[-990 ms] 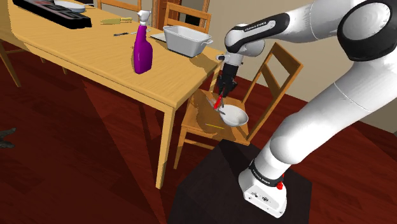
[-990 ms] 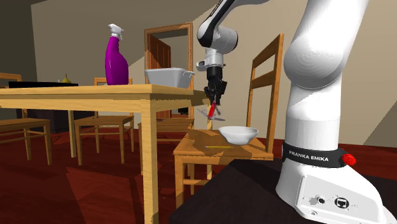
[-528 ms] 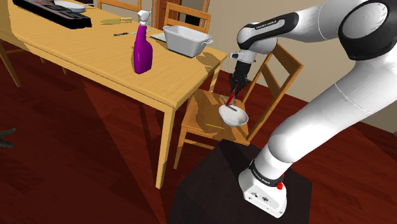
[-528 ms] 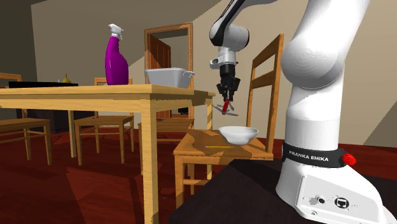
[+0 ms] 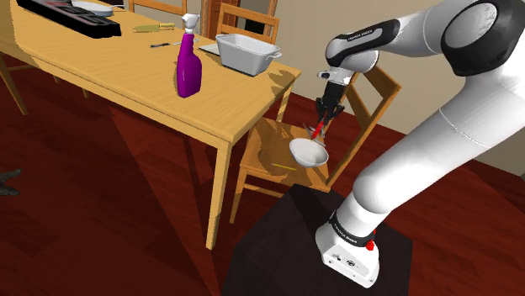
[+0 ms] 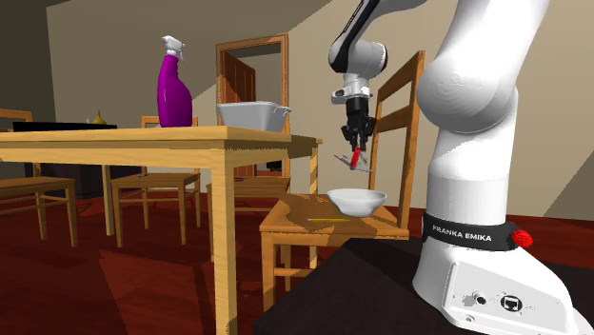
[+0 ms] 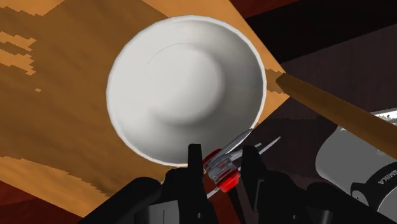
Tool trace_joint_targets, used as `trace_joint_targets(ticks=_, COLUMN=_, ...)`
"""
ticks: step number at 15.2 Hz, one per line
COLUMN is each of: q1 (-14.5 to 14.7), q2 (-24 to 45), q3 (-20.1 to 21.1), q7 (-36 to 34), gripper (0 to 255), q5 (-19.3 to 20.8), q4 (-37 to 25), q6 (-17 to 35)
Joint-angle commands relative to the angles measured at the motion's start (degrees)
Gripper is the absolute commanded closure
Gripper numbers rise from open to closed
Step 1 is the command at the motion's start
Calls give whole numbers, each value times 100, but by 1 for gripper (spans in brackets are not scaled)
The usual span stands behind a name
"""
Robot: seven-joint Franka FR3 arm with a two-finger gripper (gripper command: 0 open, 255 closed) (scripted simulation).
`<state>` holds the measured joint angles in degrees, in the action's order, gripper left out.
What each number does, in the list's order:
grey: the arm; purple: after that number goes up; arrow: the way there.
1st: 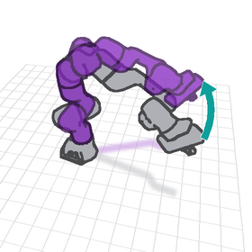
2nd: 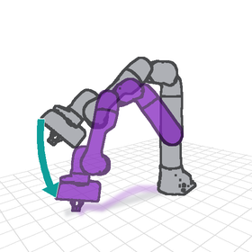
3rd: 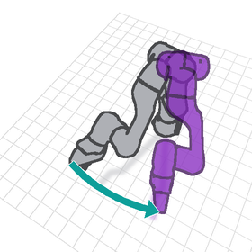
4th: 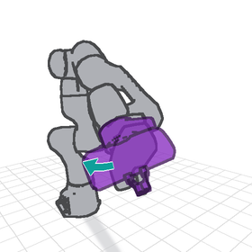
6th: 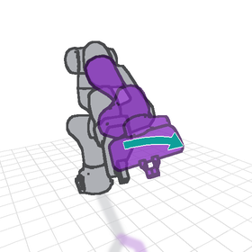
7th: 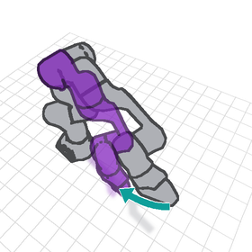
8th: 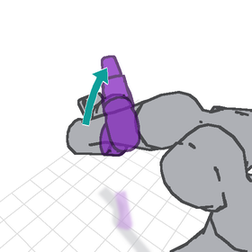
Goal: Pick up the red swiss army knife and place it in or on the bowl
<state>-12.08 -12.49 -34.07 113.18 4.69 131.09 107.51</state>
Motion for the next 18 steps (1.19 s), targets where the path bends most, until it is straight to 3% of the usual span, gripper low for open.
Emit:
trace_joint_targets(ticks=1, q1=-4, q2=75, q3=-35, q7=50, gripper=255, q5=-21, q4=78, q6=146)
trace_joint_targets(ticks=15, q1=41, q2=790, q3=-193, q7=395, gripper=255, q5=-376, q4=612, q6=1284)
trace_joint_targets(ticks=18, q1=40, q2=790, q3=-193, q7=395, gripper=255, q5=-377, q4=612, q6=1284)
